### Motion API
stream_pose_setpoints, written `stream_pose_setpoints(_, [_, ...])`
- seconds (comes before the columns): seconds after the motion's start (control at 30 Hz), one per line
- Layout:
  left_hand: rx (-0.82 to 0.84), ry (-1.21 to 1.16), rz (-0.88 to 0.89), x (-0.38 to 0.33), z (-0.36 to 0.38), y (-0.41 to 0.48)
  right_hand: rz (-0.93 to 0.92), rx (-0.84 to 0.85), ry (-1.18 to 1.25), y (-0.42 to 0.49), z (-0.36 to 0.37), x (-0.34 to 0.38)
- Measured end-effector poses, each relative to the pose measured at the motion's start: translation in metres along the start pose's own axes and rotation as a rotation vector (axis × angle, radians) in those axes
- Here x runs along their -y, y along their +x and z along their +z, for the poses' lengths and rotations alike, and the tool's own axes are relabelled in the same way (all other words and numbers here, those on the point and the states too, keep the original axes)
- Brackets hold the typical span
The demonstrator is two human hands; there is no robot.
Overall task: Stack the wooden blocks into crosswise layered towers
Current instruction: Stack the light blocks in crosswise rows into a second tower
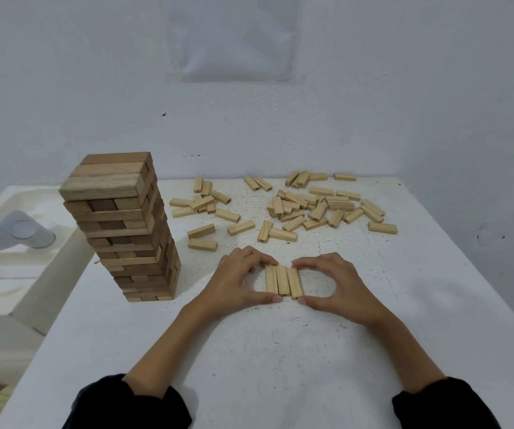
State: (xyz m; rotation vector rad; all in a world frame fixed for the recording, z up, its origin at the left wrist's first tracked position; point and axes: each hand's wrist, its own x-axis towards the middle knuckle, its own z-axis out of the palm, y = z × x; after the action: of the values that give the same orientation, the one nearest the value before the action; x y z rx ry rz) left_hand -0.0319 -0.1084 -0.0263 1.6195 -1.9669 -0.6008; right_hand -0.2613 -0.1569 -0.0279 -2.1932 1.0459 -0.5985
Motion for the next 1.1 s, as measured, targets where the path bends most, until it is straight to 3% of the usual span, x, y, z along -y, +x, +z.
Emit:
stream_pose_setpoints(0.8, [-0.062,-0.120,-0.020,-0.012,0.001,0.001,-0.094,0.059,-0.171,0.016,-0.001,0.009])
stream_pose_setpoints(1.1, [-0.041,-0.078,0.057,-0.061,0.046,0.017,0.003,0.077,-0.145,-0.030,-0.045,-0.025])
